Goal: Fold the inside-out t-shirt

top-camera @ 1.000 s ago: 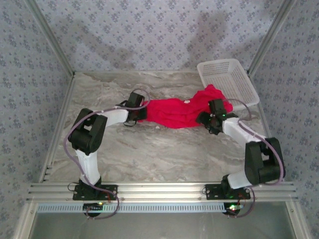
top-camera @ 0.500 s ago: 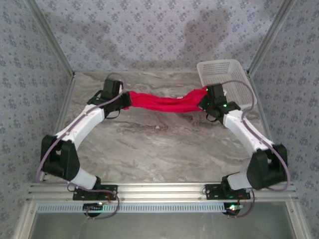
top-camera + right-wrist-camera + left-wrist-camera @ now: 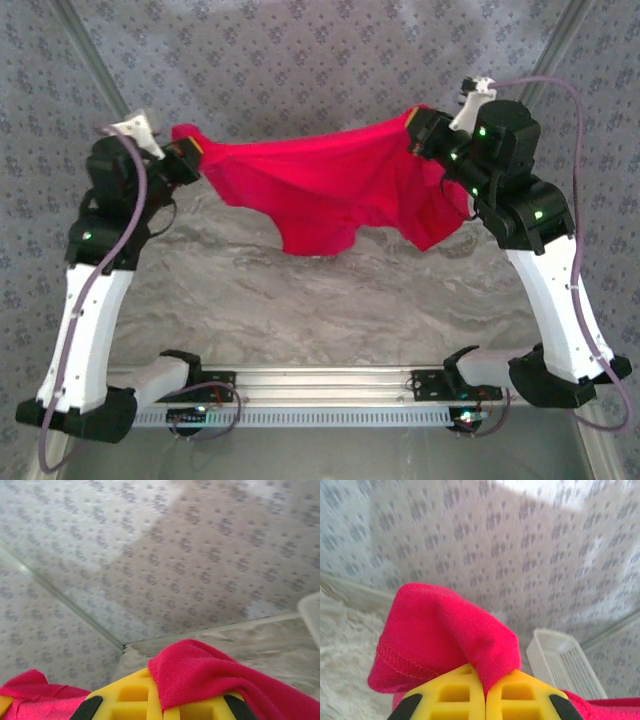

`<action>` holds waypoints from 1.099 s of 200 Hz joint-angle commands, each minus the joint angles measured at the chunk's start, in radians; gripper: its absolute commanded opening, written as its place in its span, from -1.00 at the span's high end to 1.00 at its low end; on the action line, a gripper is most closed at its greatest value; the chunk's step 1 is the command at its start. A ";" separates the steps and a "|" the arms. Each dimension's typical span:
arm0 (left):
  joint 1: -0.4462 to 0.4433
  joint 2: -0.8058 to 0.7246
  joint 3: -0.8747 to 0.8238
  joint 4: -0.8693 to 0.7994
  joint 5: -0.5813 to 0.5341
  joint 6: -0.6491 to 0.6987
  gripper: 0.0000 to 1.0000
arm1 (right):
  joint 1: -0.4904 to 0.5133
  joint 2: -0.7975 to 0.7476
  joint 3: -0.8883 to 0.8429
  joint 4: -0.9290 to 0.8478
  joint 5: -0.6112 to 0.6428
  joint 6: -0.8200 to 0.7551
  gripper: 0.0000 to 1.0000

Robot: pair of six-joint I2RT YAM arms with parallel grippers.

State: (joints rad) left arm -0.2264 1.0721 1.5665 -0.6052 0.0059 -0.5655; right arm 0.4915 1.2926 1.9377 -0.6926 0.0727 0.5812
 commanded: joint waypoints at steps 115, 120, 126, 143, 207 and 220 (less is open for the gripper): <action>0.088 0.309 -0.089 -0.080 -0.029 0.090 1.00 | -0.089 0.418 -0.118 0.047 -0.217 0.092 0.67; 0.095 0.360 -0.076 -0.089 -0.037 0.086 1.00 | -0.107 0.474 -0.080 0.020 -0.235 0.086 0.45; 0.102 0.414 -0.056 -0.108 -0.056 0.077 1.00 | -0.125 0.538 -0.029 -0.024 -0.239 0.081 0.14; 0.124 0.517 -0.034 -0.130 -0.079 0.034 1.00 | -0.145 0.663 0.091 -0.146 -0.188 0.039 -0.25; 0.135 0.525 -0.208 -0.001 -0.005 -0.019 1.00 | -0.055 0.587 -0.275 -0.012 -0.115 0.040 -0.08; 0.135 0.521 -0.217 -0.002 -0.002 -0.014 1.00 | -0.043 0.594 -0.334 0.015 -0.095 0.040 -0.08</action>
State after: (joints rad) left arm -0.0933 1.6413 1.3655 -0.6483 -0.0200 -0.5667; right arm 0.4191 1.9175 1.6962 -0.7380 -0.0597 0.6167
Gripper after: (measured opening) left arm 0.046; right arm 0.542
